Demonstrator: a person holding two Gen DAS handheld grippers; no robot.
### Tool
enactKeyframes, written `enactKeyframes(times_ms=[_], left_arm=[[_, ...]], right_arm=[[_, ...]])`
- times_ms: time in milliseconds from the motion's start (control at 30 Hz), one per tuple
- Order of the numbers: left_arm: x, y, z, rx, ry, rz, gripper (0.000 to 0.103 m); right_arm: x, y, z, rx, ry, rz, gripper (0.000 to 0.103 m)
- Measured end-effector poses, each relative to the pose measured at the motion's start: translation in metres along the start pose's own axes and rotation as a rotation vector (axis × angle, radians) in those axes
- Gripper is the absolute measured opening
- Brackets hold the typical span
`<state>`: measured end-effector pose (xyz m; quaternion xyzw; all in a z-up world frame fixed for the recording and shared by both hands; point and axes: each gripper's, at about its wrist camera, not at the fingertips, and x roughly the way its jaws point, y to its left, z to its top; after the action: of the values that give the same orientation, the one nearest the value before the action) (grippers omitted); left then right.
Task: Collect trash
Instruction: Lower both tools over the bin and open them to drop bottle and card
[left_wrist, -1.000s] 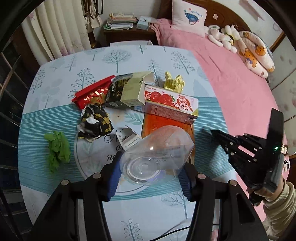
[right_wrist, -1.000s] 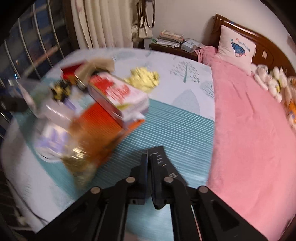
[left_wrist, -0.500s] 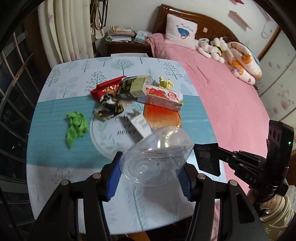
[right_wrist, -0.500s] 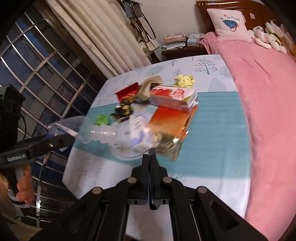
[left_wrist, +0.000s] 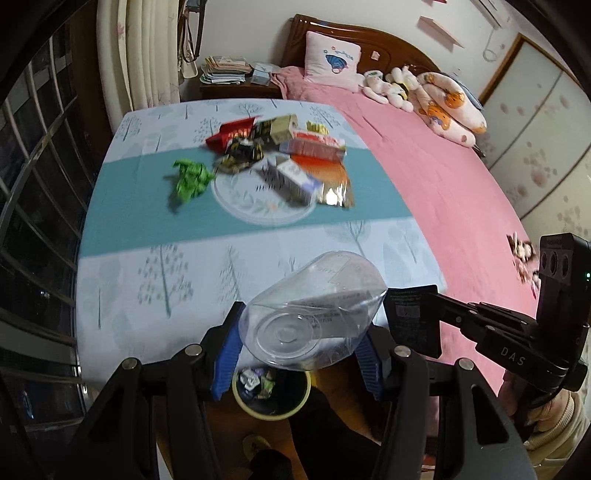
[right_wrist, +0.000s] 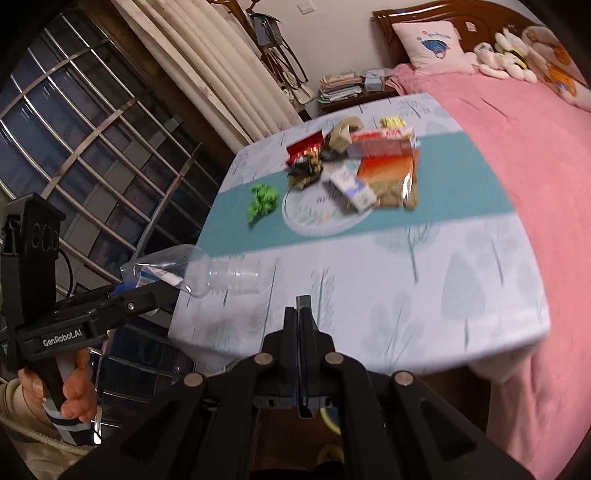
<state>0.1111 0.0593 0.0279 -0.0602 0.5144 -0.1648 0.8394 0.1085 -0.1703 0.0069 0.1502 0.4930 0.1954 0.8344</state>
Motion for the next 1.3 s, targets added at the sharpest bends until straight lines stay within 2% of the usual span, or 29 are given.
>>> enactKeyframes(times_ms=[300, 500, 667, 867, 1100, 1300], left_arm=[[-0.002, 0.012, -0.075, 0.047, 0.047, 0.030, 0.054], [0.023, 0.014, -0.113, 0.059, 0.101, 0.065, 0.054], [0.069, 0.019, -0.147, 0.049, 0.164, 0.088, 0.054], [0.150, 0.032, -0.184, -0.005, 0.227, 0.114, 0.054], [0.240, 0.048, -0.216, -0.035, 0.245, 0.155, 0.055], [0.287, 0.058, -0.230, -0.048, 0.252, 0.172, 0.055]], right_arm=[[0.021, 0.023, -0.073, 0.030, 0.092, -0.022, 0.001], [0.052, 0.012, -0.110, 0.064, 0.153, -0.051, 0.001], [0.095, -0.011, -0.140, 0.100, 0.194, -0.072, 0.001], [0.159, -0.059, -0.173, 0.156, 0.240, -0.095, 0.001], [0.235, -0.115, -0.209, 0.213, 0.267, -0.112, 0.002], [0.278, -0.140, -0.231, 0.224, 0.290, -0.136, 0.003]])
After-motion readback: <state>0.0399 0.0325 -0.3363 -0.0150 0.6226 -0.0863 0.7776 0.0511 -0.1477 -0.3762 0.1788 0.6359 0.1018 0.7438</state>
